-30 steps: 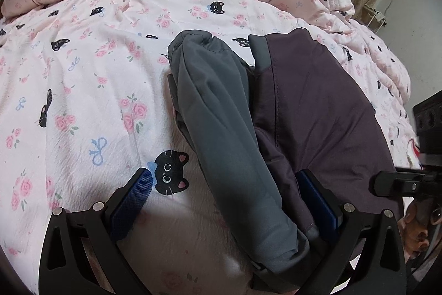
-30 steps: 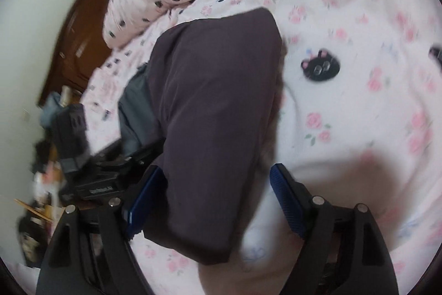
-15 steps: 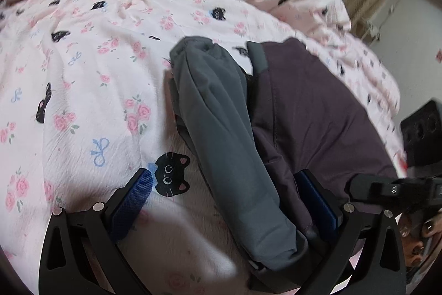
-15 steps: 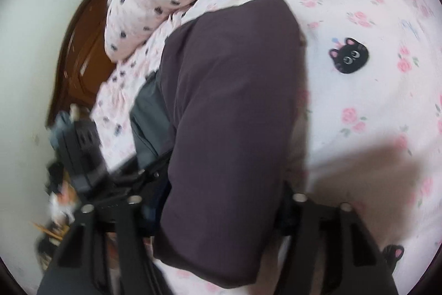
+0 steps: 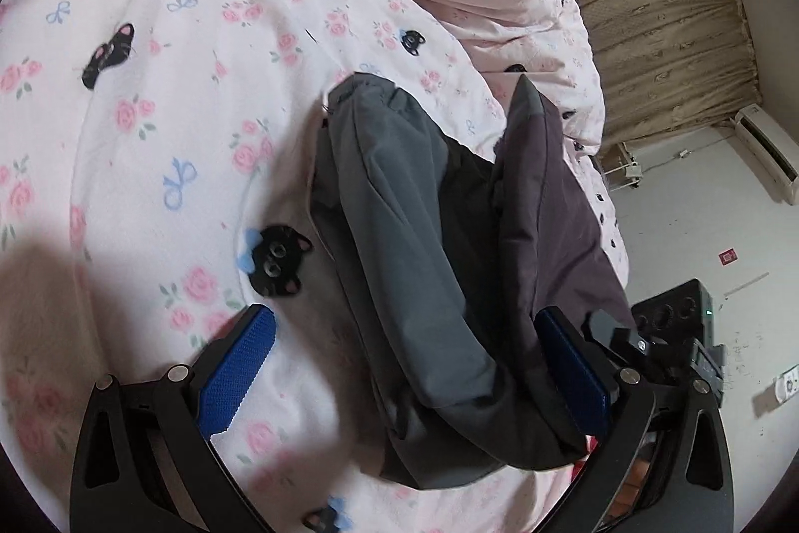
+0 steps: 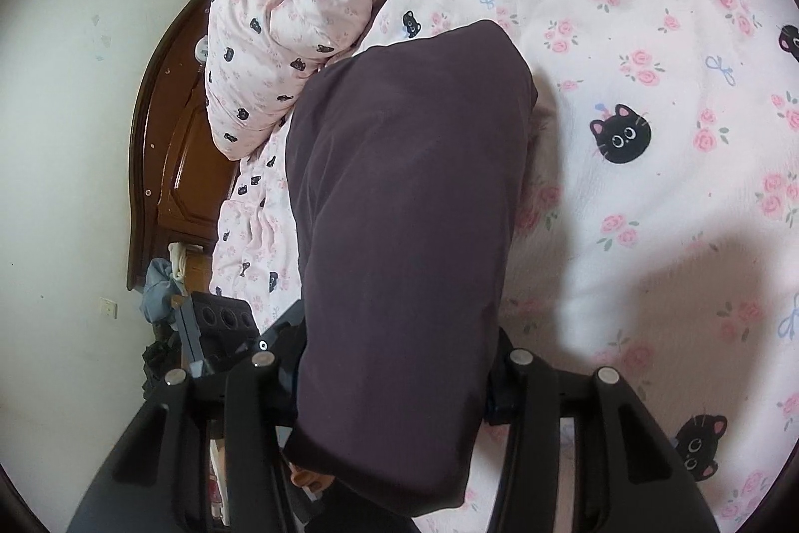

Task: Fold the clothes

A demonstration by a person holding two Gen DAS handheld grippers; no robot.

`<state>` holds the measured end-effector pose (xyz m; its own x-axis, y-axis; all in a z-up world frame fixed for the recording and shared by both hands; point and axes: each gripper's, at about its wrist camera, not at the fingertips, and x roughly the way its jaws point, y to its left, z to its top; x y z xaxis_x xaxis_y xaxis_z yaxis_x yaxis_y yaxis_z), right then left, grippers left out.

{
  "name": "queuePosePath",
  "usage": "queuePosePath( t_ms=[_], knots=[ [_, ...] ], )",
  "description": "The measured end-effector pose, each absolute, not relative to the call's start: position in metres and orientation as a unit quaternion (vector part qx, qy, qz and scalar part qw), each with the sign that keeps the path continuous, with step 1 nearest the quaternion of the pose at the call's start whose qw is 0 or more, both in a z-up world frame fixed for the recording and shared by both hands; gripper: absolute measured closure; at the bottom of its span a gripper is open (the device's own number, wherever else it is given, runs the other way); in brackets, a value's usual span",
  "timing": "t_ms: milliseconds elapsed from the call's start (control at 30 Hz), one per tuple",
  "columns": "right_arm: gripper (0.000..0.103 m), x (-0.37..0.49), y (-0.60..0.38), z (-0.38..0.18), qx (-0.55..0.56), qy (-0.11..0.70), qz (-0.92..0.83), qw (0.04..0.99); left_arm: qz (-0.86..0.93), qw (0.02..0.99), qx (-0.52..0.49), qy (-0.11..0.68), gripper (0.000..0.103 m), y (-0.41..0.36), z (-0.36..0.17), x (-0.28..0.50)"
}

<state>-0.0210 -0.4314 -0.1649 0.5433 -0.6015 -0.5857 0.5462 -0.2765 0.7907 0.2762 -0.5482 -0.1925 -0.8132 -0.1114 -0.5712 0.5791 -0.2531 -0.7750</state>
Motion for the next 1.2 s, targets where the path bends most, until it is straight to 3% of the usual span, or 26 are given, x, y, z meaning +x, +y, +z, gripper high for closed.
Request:
queuePosePath(
  t_ms=[533,600,667,800,933,1200],
  knots=[
    [0.054,-0.022,-0.431,-0.144,0.634,-0.028,-0.482,0.605,-0.713,0.103,0.121,0.683,0.003,-0.536,-0.206,0.252],
    [0.054,-0.021,-0.430,-0.136,0.627,-0.019,-0.489,0.606,-0.718,0.084,0.099,0.684,0.014,-0.537,-0.200,0.248],
    [0.054,-0.020,-0.429,-0.128,0.620,-0.009,-0.497,0.607,-0.727,0.078,0.089,0.676,0.018,-0.539,-0.190,0.246],
    [0.054,-0.021,-0.429,-0.109,0.607,0.000,-0.513,0.607,-0.749,0.076,0.066,0.655,0.045,-0.546,-0.171,0.247],
    [0.054,-0.015,-0.433,-0.092,0.596,0.023,-0.528,0.604,-0.767,0.078,0.057,0.634,0.060,-0.555,-0.155,0.248],
    [0.050,0.010,-0.449,-0.086,0.584,0.057,-0.549,0.595,-0.785,0.120,0.060,0.605,0.075,-0.563,-0.146,0.269]
  ],
)
